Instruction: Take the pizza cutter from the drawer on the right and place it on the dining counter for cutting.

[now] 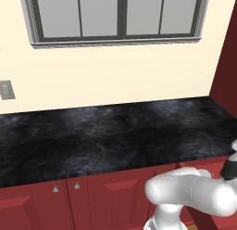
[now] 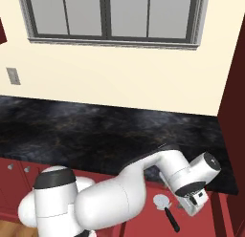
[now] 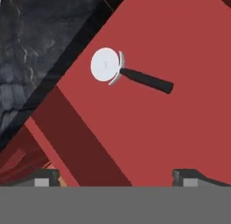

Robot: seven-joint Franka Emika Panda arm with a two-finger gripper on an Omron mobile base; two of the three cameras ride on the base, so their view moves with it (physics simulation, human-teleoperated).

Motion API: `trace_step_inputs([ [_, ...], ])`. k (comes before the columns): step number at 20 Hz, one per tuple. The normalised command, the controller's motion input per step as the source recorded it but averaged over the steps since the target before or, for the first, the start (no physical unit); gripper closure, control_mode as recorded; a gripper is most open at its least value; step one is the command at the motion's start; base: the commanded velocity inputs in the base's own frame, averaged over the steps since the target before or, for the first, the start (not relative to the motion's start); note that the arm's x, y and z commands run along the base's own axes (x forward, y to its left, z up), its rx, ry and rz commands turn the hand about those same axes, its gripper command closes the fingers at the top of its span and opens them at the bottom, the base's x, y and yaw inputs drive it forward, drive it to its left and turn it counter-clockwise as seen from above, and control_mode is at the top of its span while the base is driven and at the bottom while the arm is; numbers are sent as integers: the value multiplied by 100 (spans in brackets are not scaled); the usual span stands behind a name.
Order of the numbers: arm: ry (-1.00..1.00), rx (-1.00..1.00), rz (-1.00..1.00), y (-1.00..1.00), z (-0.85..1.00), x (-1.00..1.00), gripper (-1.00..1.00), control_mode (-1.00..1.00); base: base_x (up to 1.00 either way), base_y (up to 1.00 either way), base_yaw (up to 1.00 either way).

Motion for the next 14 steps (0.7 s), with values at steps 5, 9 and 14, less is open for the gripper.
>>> trace_step_inputs([
  [5,-2,-8,54,-2,-73,13,-100,-100,0,0,0],
  [9,-3,-6,58,-8,-59,0,-100,-100,0,0,0],
  [14,-5,-3,60,-18,-53,0,-100,-100,0,0,0],
])
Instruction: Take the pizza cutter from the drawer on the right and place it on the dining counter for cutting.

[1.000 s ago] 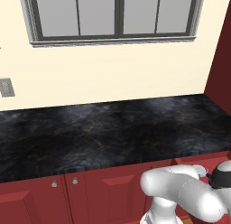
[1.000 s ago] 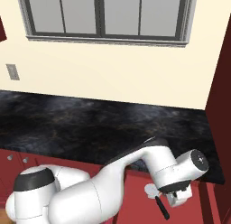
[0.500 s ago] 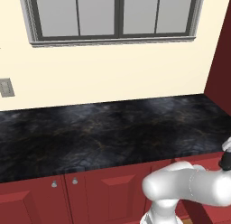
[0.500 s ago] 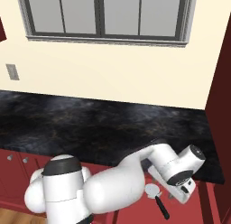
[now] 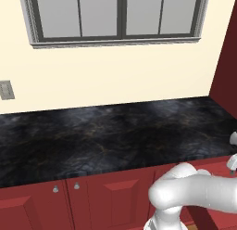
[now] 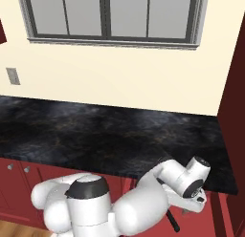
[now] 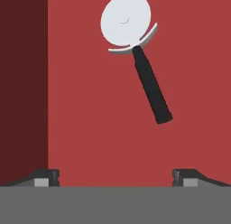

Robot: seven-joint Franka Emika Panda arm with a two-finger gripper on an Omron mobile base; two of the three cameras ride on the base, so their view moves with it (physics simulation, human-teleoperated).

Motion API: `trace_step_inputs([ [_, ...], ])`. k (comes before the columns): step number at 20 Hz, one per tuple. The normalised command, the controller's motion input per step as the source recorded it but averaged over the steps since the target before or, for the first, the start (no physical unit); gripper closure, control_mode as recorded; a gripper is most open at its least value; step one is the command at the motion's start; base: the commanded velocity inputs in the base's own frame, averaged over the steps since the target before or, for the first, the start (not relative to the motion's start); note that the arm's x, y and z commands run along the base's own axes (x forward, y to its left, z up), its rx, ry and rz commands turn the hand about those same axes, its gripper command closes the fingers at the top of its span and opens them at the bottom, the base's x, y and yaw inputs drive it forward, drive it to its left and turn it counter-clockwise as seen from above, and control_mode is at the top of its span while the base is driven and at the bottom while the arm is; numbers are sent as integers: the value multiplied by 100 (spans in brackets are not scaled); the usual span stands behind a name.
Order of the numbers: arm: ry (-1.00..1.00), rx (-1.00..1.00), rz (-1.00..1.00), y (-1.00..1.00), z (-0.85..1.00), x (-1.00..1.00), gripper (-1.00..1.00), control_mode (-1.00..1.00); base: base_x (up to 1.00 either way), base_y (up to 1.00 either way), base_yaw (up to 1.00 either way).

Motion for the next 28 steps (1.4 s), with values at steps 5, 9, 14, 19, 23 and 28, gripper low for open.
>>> trace_step_inputs([
  [5,-29,-5,36,-4,-57,-4,-100,-100,0,0,0],
  [9,-25,-14,13,6,-62,0,-100,-100,0,0,0],
  [14,-4,-23,1,2,-37,0,-100,-100,0,0,0],
  [19,0,-3,-3,0,-4,11,-100,-100,0,0,0],
  [23,0,0,0,3,-12,30,-100,-100,0,0,0],
  [28,0,0,5,0,-7,21,-100,-100,0,0,0],
])
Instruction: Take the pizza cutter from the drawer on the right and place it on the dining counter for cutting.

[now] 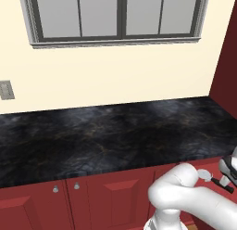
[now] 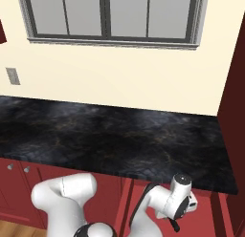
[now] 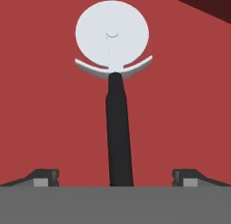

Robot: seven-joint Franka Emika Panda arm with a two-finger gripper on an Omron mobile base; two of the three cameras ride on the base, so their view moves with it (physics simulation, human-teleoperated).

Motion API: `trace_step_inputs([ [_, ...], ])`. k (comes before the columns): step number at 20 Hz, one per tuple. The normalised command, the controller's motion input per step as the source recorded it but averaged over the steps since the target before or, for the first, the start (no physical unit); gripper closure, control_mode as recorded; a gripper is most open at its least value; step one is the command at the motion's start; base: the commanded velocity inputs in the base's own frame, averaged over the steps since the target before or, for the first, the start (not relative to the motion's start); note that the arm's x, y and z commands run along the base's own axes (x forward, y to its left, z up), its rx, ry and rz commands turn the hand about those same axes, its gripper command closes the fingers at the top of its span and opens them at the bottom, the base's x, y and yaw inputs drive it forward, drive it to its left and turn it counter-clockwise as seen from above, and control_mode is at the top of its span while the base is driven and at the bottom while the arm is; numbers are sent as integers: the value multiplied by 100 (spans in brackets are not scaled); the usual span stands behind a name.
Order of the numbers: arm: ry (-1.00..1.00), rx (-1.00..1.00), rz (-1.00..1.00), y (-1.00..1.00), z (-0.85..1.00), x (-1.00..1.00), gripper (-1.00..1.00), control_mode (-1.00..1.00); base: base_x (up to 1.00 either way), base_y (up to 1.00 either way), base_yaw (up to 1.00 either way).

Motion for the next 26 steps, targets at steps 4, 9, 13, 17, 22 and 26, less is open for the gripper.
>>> trace_step_inputs([
  [4,0,0,7,0,-27,2,-100,-100,0,0,0],
  [9,0,0,8,-2,-35,1,-100,-100,0,0,0],
  [13,0,0,6,0,-27,0,-100,-100,0,0,0],
  [17,0,0,6,0,-17,0,-100,-100,0,0,0],
  [22,0,0,6,0,-16,0,-100,-100,0,0,0],
  [26,1,0,5,0,-12,0,-100,-100,0,0,0],
])
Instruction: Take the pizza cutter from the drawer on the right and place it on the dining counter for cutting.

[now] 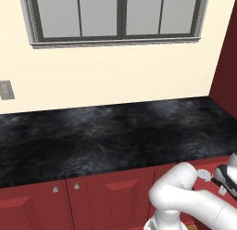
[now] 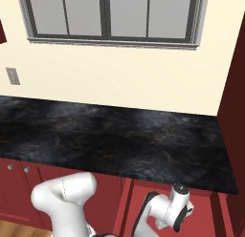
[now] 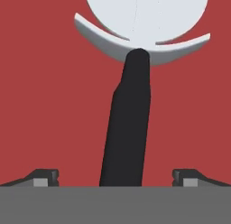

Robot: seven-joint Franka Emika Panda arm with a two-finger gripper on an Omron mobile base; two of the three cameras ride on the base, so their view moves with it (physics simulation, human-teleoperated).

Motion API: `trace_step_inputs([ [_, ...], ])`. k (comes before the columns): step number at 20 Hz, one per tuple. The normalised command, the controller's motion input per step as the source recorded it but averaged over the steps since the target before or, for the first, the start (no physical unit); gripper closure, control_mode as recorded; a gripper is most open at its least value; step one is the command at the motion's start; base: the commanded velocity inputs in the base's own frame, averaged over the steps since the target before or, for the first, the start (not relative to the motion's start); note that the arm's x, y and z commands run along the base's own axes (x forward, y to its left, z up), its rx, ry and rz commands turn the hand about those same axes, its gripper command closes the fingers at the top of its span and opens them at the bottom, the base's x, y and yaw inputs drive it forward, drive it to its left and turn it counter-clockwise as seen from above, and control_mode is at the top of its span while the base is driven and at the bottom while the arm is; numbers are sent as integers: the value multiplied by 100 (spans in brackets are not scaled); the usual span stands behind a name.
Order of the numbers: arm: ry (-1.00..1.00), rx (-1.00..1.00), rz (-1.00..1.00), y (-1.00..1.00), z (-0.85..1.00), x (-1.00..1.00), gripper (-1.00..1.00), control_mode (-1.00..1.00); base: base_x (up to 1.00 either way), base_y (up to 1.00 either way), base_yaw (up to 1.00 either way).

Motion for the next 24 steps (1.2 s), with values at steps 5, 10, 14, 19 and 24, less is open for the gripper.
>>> trace_step_inputs([
  [5,3,0,3,0,-11,4,-100,-100,0,0,0],
  [10,1,0,3,0,-13,2,-100,-100,0,0,0],
  [14,0,0,2,0,-15,0,100,-100,0,0,0],
  [19,0,0,1,0,-3,0,100,-100,0,0,0],
  [24,0,0,0,0,0,-2,100,-100,0,0,0],
])
